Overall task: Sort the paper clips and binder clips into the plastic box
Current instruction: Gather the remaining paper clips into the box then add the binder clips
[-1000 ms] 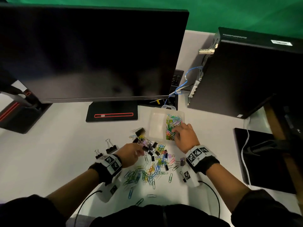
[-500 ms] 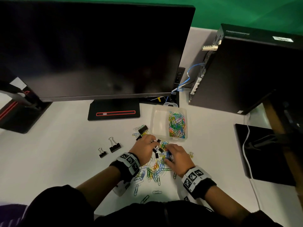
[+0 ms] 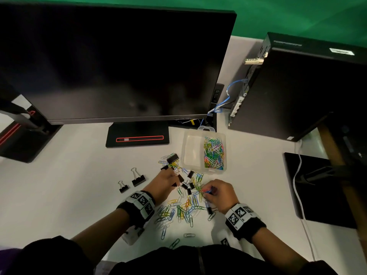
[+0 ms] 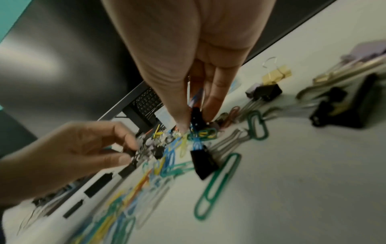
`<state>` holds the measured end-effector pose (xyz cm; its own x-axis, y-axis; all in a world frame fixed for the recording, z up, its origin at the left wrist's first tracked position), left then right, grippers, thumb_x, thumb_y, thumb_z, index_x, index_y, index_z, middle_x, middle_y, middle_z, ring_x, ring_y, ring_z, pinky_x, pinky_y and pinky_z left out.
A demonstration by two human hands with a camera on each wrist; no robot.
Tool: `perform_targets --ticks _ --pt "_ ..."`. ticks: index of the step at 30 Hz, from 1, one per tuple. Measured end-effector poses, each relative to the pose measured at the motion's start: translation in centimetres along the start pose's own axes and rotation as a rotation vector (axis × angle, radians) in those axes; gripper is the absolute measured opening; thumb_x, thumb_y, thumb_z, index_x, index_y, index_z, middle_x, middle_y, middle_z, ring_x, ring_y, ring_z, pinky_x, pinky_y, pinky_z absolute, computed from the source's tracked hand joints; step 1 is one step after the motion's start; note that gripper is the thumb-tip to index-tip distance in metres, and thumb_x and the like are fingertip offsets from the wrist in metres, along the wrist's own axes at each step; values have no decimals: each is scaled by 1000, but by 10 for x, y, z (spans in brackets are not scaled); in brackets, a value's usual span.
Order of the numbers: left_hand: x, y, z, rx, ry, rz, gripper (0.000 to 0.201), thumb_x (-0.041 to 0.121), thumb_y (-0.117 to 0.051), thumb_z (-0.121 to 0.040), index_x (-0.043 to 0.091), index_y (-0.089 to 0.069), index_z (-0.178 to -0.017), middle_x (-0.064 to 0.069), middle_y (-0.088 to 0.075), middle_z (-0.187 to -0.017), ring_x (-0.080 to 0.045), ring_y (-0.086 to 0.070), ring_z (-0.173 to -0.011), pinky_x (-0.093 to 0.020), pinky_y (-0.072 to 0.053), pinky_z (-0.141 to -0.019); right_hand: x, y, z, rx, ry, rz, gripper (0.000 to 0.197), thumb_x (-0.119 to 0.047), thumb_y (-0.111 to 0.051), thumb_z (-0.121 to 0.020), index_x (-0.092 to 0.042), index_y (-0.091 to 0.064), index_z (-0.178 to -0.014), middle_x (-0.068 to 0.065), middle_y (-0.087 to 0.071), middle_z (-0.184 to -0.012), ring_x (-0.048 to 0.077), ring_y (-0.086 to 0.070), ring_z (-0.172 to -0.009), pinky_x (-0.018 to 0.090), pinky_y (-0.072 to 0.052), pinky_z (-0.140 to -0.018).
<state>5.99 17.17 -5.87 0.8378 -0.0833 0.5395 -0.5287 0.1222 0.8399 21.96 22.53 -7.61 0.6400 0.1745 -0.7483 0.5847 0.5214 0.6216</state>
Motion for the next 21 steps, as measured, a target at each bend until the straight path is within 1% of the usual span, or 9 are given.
perform_targets --ticks 2,4,9,11,13,14,17,19,21 --pt "-5 6 7 23 23 21 15 3 -55 -86 8 -64 -97 -12 -56 -106 -27 -50 -98 -23 -36 -85 9 9 0 36 -65 -103 33 0 -75 -68 -32 -66 -67 -9 -66 -71 -2 -62 -62 13 -51 -64" --pt "-12 12 15 35 47 12 15 5 -55 -87 9 -64 -98 -10 -55 -107 -24 -50 -99 -22 -36 -84 14 19 1 62 -116 -175 33 -1 -76 -68 -32 -65 -64 -9 -66 -68 -3 -61 -57 10 -51 -60" --pt "-39 24 37 79 138 -64 13 4 -60 -82 10 -64 -92 -11 -57 -97 -28 -54 -86 -37 -51 -75 22 30 0 39 -176 -312 19 -7 -79 -66 -24 -71 -69 9 -71 -76 24 -65 -62 40 -59 -67" --pt "-49 24 43 79 162 -91 14 3 -63 -78 12 -64 -88 -11 -58 -91 -29 -56 -80 -39 -54 -70 18 35 -4 24 -159 -349 14 -9 -79 -66 -19 -73 -74 11 -73 -80 23 -66 -63 37 -58 -66" --pt "-55 23 47 76 185 -118 18 7 -68 -73 16 -63 -87 -8 -58 -90 -27 -56 -77 -39 -55 -67 9 42 -10 4 -132 -373 14 -10 -78 -68 -14 -72 -79 10 -72 -82 19 -66 -62 27 -56 -57" --pt "-56 24 48 77 196 -127 21 12 -70 -71 18 -63 -89 -7 -57 -91 -26 -55 -77 -38 -54 -67 6 46 -14 -2 -131 -395 15 -10 -77 -68 -12 -72 -82 10 -72 -83 21 -66 -62 26 -55 -54" --pt "-38 29 41 109 159 -107 30 28 -70 -71 21 -62 -100 -5 -55 -96 -21 -54 -81 -32 -48 -71 -5 53 -23 -22 -103 -460 15 -8 -75 -70 -12 -72 -84 15 -71 -88 27 -67 -70 37 -58 -59" --pt "-15 30 28 100 132 1 30 34 -61 -80 20 -60 -106 3 -52 -96 -13 -49 -86 -27 -43 -79 -15 49 -24 -49 -77 -488 15 -5 -74 -70 -13 -72 -83 16 -71 -88 24 -67 -71 34 -59 -62" --pt "4 24 12 43 136 178 23 31 -59 -85 16 -60 -103 12 -50 -90 -6 -48 -82 -21 -40 -79 -22 42 -22 -63 -65 -510 16 -3 -74 -70 -15 -72 -81 15 -71 -87 17 -67 -68 29 -58 -61"
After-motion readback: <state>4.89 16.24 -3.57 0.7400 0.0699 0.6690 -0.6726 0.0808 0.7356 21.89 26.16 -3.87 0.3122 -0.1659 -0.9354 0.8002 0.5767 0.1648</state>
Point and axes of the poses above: each hand's wrist, its own z-axis away from the middle knuckle, its own y-axis out of the back of the hand, x = y × z, the point moved 10 cm from there along -z, towards the middle knuckle
